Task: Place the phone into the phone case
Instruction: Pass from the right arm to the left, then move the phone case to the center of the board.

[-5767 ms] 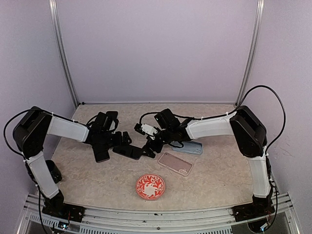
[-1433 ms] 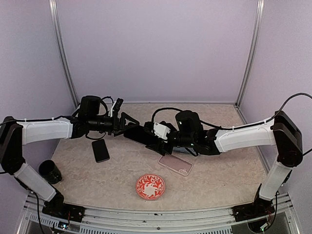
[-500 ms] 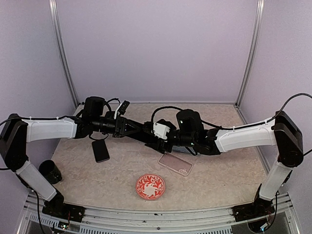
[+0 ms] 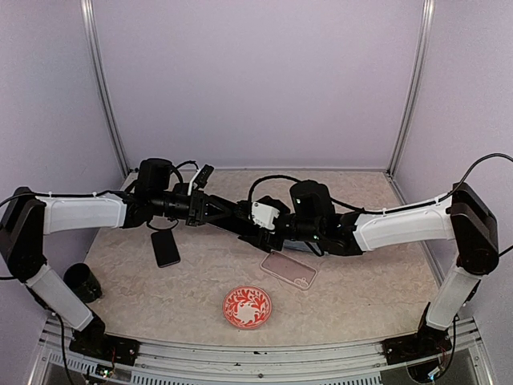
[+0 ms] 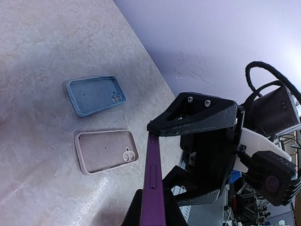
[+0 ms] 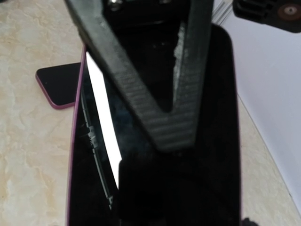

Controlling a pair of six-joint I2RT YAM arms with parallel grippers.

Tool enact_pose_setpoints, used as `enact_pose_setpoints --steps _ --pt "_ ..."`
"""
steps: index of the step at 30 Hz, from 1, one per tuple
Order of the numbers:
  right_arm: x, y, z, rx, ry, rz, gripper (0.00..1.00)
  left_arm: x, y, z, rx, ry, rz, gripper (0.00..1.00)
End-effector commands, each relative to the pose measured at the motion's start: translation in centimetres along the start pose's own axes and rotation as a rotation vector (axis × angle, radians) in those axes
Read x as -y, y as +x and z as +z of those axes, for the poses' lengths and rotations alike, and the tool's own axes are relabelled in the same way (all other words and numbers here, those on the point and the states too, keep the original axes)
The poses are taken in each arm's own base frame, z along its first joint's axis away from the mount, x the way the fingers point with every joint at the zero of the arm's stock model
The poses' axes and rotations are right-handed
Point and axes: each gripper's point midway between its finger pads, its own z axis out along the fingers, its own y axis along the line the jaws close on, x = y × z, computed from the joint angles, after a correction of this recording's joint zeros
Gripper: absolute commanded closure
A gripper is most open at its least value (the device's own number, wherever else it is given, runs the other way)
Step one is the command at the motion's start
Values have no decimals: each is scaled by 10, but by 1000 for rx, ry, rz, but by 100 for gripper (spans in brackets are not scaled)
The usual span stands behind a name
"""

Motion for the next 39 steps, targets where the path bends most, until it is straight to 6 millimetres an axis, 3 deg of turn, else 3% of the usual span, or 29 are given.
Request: enact_pose_setpoints --steps 1,5,15,20,28,39 --pt "16 -18 -8 42 78 -16 23 12 -6 0 16 25 60 100" --pt "22 -24 -14 48 93 3 1 16 -15 -6 71 -1 105 100" --pt "37 -33 -32 79 52 173 0 20 -37 -23 202 -52 162 100" --pt "65 -24 -46 74 80 349 0 20 -45 -30 261 -86 182 100" --pt "105 25 -68 -38 198 717 1 19 -51 -39 343 -114 202 100" --pt "97 137 -103 -283 386 1096 1 8 -50 -35 364 -137 196 100"
